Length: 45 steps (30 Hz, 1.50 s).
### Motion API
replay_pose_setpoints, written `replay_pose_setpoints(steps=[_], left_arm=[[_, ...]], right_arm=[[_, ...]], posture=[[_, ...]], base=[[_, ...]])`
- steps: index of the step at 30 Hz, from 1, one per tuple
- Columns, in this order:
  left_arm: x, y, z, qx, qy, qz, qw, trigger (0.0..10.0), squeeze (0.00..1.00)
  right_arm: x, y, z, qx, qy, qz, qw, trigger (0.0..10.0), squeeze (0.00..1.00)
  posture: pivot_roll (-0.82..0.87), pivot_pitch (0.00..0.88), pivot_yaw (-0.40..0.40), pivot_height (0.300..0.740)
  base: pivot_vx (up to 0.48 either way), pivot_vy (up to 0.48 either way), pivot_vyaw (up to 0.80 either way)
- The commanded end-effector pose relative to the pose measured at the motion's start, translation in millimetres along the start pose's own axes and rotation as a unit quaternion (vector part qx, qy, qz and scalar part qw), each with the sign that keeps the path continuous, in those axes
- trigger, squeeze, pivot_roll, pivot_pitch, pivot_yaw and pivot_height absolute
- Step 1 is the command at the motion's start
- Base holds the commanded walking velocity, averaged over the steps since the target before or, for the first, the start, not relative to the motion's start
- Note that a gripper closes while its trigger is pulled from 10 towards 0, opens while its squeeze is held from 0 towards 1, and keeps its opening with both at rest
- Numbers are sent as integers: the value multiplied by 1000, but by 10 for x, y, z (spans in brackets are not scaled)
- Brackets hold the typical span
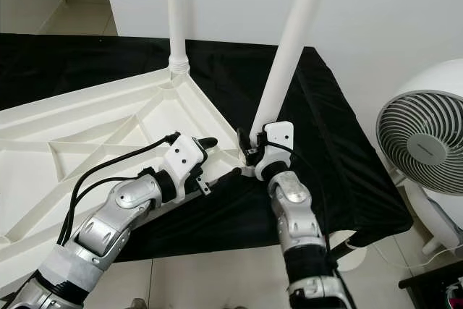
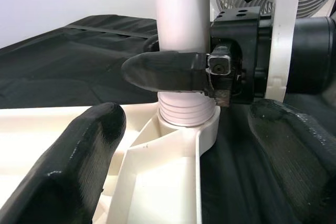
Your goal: Building children table
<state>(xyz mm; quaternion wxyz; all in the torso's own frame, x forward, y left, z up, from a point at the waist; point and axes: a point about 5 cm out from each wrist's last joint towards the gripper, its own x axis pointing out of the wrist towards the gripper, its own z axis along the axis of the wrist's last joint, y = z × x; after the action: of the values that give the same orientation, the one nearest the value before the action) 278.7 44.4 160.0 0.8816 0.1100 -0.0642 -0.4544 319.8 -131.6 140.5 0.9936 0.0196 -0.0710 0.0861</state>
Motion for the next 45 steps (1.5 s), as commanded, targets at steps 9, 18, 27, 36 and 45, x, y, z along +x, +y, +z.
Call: replay_pose_setpoints(steps=[9,18,27,36,45], left_arm=[[17,-64,-34,-4,3,-49,999,10000,0],[5,-38,-37,-2,5,-46,999,10000,0],[5,-28,-36,-1,4,-47,999,10000,0],[14,-25,-28,1,3,-50,999,10000,0],[-1,-14,-25,4,3,-49,999,10000,0]], right_arm=[[-180,233,-178,20,39,-89,995,10000,0],[-138,188,-110,30,27,-60,997,10000,1000],[-91,118,29,22,5,80,997,10000,0],[-27,-55,92,-25,12,229,973,10000,0],[9,-116,-26,-41,55,286,956,0,0]], posture=[[99,57,-53,740],[108,42,-55,740],[109,33,-54,740],[117,23,-52,740],[135,15,-63,740]], base=[[0,0,0],[0,0,0],[0,0,0],[0,0,0],[0,0,0]])
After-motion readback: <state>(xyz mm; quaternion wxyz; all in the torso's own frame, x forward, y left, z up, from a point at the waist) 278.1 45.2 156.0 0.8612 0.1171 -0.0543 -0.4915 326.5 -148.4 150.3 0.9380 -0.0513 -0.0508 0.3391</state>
